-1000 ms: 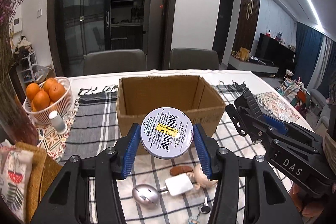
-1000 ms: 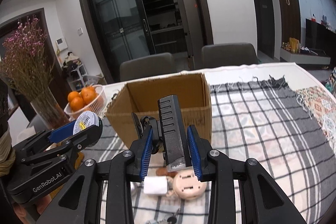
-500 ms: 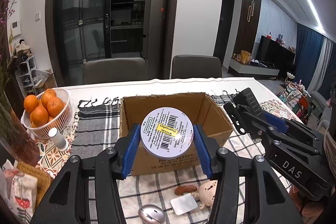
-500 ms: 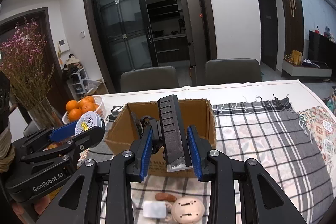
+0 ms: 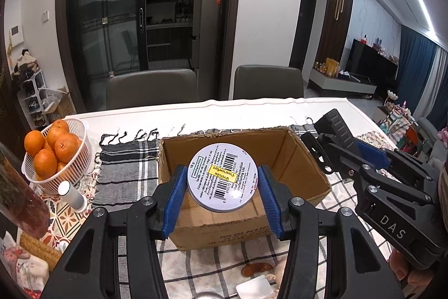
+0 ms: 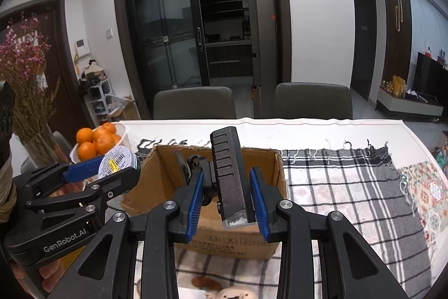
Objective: Organize rigid objects
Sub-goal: 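Lift and carry the tin with the left tool while the right tool carries the flashlight over the box, then open the left tool dropping the tin into the box while the right tool releases the flashlight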
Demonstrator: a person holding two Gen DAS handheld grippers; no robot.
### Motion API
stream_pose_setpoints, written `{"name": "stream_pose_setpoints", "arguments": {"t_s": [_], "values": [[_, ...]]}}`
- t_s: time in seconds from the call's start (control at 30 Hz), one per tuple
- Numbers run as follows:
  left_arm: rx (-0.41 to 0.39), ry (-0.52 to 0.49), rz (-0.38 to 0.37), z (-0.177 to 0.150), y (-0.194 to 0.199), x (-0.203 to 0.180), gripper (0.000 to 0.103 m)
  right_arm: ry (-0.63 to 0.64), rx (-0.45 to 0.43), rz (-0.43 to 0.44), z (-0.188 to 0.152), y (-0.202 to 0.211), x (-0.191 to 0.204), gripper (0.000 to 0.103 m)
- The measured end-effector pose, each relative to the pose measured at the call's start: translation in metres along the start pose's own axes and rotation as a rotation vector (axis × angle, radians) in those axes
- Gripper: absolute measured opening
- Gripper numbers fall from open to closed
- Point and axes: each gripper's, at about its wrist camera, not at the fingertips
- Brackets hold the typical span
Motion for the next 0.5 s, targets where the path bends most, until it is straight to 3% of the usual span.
{"name": "stream_pose_setpoints", "arguments": {"t_s": [0.5], "values": [[0.143, -0.025, 0.032, 0.001, -0.056, 0.003, 0.051, 0.019, 0.18, -0.005, -0.002, -0.06, -0.015, 0.034]]}}
Point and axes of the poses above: each gripper's, at about its wrist camera, not at the fingertips, and y roughly against the way its jaws point, x to its left, z to its top, and after that the axes turned 2 degrees about -y, right-handed
